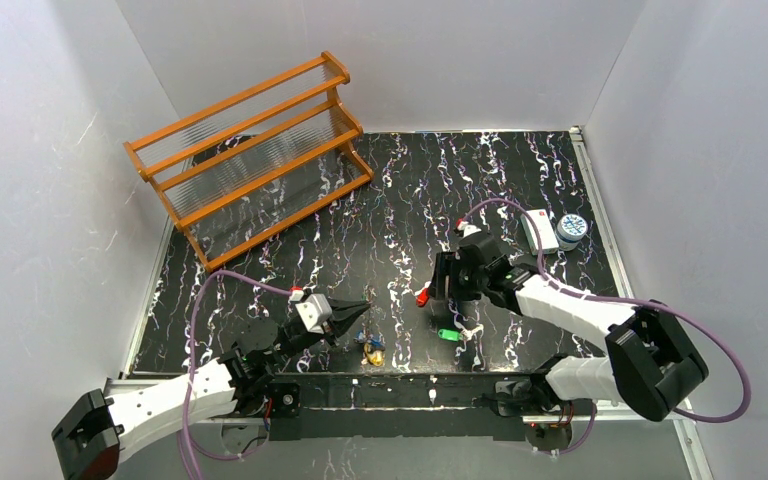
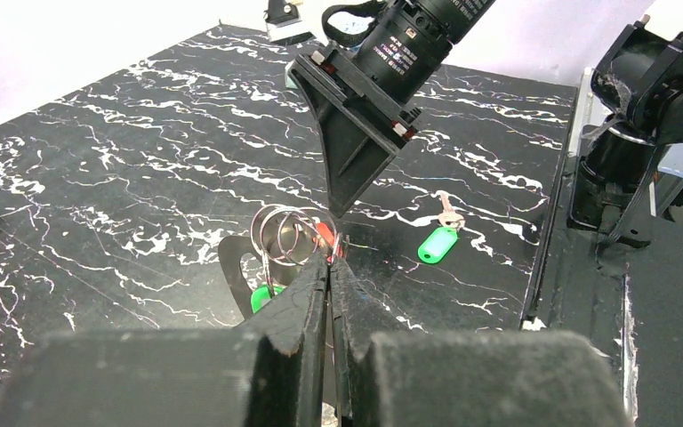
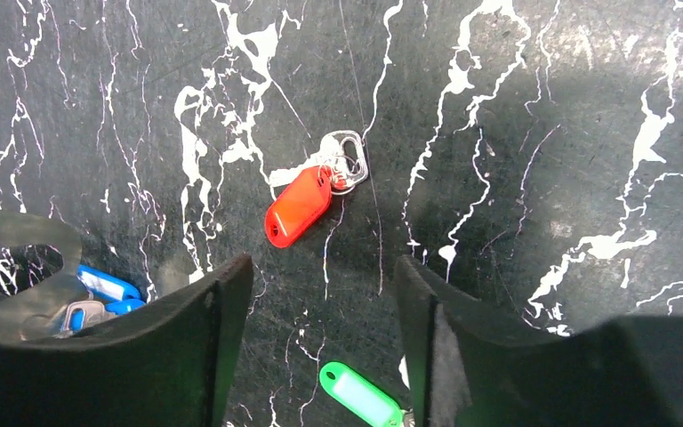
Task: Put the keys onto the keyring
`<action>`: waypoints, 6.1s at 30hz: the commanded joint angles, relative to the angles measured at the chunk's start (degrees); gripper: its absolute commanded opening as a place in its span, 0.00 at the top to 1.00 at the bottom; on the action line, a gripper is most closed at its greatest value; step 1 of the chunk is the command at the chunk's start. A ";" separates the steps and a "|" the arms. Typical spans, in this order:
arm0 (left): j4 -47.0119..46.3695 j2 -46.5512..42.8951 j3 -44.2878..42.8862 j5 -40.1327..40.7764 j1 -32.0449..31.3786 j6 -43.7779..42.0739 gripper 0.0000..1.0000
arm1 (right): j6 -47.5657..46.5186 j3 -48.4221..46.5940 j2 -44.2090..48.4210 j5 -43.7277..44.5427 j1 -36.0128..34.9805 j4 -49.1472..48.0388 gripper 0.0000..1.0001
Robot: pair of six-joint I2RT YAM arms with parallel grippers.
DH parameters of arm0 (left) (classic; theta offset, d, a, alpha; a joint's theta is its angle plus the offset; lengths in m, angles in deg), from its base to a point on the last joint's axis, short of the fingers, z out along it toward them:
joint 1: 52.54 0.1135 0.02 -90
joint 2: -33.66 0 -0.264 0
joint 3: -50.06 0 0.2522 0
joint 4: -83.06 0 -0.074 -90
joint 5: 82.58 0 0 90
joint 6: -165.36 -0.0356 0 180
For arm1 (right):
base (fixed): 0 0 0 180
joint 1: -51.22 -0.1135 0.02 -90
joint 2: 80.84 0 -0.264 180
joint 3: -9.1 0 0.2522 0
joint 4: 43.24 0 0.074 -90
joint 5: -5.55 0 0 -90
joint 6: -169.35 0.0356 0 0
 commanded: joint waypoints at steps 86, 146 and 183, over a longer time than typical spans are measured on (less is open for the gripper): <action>21.30 8.13 -9.02 14.81 -0.13 29.48 1.00 | -10.05 -18.23 -14.91 -3.04 -6.14 0.28 0.99; 6.17 5.18 -5.50 1.72 -0.16 11.52 1.00 | -21.69 -4.70 -0.80 -47.62 -6.12 -25.92 0.99; 2.74 5.66 -4.74 2.71 -0.18 17.24 1.00 | -20.97 -1.13 6.65 -34.55 -10.20 -30.05 0.99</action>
